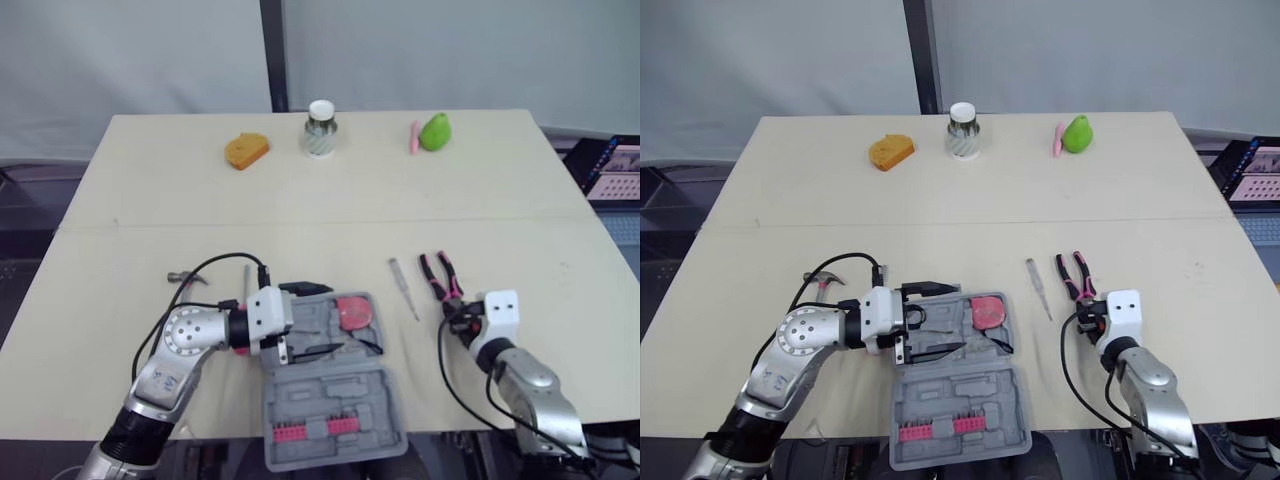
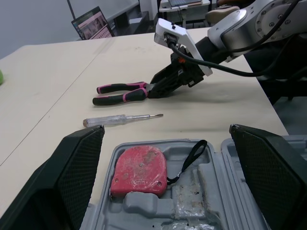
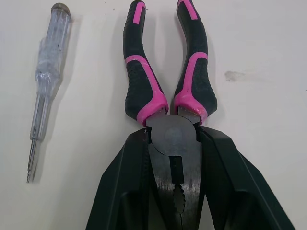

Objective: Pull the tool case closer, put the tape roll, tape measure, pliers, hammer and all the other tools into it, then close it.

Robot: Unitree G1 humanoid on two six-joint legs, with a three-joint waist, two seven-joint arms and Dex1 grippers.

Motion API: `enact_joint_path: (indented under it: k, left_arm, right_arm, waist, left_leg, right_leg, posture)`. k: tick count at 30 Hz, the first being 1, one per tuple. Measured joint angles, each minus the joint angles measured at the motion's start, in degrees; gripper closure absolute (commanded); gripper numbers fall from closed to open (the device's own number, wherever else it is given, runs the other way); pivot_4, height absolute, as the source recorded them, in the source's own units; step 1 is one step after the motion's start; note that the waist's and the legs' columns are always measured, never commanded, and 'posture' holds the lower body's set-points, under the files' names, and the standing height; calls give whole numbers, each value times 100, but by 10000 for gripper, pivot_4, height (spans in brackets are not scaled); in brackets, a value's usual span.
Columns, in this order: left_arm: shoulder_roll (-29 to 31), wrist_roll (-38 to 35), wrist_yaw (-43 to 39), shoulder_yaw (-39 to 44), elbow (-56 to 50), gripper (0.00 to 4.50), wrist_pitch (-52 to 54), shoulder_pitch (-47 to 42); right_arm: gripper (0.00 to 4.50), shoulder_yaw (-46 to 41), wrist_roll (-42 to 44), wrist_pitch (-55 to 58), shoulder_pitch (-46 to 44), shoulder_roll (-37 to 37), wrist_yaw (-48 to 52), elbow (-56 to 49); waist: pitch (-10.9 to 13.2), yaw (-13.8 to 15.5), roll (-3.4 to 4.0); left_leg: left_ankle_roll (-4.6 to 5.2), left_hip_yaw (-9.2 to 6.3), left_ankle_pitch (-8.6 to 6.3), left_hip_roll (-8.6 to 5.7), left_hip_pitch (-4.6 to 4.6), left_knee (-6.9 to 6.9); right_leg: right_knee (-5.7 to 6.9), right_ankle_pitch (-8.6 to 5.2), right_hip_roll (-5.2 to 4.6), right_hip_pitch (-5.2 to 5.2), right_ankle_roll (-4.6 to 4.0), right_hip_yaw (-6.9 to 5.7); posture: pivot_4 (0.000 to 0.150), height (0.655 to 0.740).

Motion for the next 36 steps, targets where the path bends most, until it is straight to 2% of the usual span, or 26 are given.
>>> enact_joint_path:
  k: [4, 7, 11, 13, 17, 22, 27, 36]
  left_arm:
    - [69, -11, 9, 61, -40, 0, 10, 68]
    - [420, -101, -28, 375, -262, 0, 31, 394]
    - [893, -341, -52, 1222, -619, 0, 24, 1218]
    - [1068, -532, -72, 1864, -943, 0, 1, 2032]
    - [1041, -789, -133, 2901, -1277, 0, -195, 3451]
    - [658, -928, -257, 3521, -1457, 0, -641, 4699]
    - [380, -947, -287, 3697, -1469, 0, -986, 5231]
    - [86, -817, -24, 3530, -1518, 0, -1140, 5429]
  right_arm:
    - [35168, 145, -47, 146, 101, -1090, 748, -376]
    - [35168, 368, 94, 438, -82, -2157, 1714, -1098]
    - [35168, 981, 406, 1015, -924, -3216, 2914, -1944]
    - [35168, 1647, 496, 1397, -1800, -3483, 3509, -2301]
    - [35168, 2905, 366, 1992, -3361, -3296, 4075, -2735]
    - [35168, 4280, -116, 2720, -4372, -2571, 4095, -2768]
    - [35168, 5179, -543, 3242, -4682, -1879, 3826, -2657]
    - [35168, 5574, -834, 3485, -4718, -1583, 3642, -2486]
  waist:
    - [8, -22, 12]
    - [15, -124, 23]
    - [23, -180, 14]
    - [32, -225, 3]
    - [42, -124, -16]
    - [50, -17, -31]
    - [49, -14, -34]
    - [47, -50, -36]
  left_leg:
    - [2, 7, 1, 1, -8, -2]
    - [1, 17, 1, 17, -7, -16]
    - [-2, 15, -2, 29, -7, -17]
    - [-4, 12, -4, 30, -10, -16]
    - [-5, -26, -7, 28, -57, 21]
    - [-4, -32, -8, 19, -73, 49]
    - [-6, -29, -8, 18, -92, 55]
    - [-6, -15, -9, 20, -92, 51]
  right_leg:
    - [-2, 0, 1, -10, 0, 4]
    - [-3, -2, 16, -22, -5, 14]
    - [-8, -7, 23, -24, -13, 9]
    - [-11, -7, 23, -26, -13, 11]
    - [-5, -7, 22, -41, -13, -5]
    - [2, -6, 18, -46, -11, -1]
    - [24, -6, 18, -74, -12, 3]
    - [38, -7, 19, -90, -14, 10]
  posture:
    - [1500, 7400]
    - [1500, 7400]
    - [1500, 7400]
    - [1500, 7400]
    - [1500, 7400]
    - [1500, 7400]
    - [1500, 7400]
    - [1500, 7400]
